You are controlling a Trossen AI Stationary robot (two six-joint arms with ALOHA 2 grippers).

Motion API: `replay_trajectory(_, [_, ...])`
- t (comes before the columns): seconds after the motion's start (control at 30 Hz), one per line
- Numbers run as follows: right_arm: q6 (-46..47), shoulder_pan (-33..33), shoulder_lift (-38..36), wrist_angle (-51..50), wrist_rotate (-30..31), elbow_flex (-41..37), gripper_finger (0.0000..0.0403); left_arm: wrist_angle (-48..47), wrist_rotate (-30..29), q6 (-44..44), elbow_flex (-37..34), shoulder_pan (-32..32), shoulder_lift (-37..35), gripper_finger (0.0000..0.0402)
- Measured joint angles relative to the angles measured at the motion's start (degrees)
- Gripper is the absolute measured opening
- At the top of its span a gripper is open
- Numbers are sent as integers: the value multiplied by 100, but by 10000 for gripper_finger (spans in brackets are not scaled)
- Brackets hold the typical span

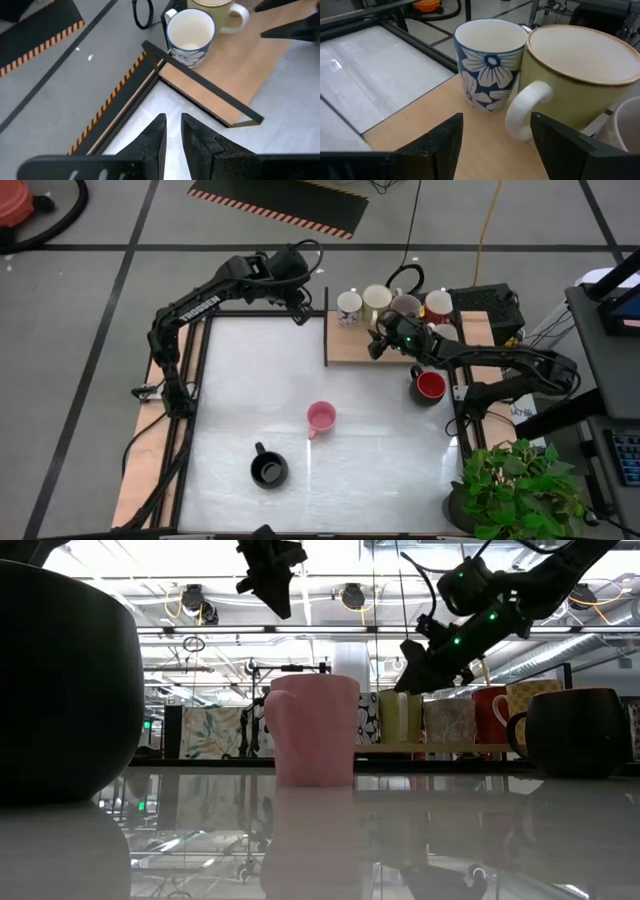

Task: Place coffee mugs
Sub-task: Put the blue patterned mug on the shelf

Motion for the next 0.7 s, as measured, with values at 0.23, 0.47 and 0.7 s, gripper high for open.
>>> replay_trajectory(0.23, [-60, -66, 322, 396, 19, 0, 224, 29, 16, -149, 0, -142, 0, 63])
replay_trajectory(0.47, [-153, -98, 691, 790, 127, 2, 224, 54, 16, -356, 0, -241, 0, 63])
replay_trajectory(0.7, [-160, -113, 930, 1079, 135, 5, 224, 41, 39, -401, 0, -352, 0, 63])
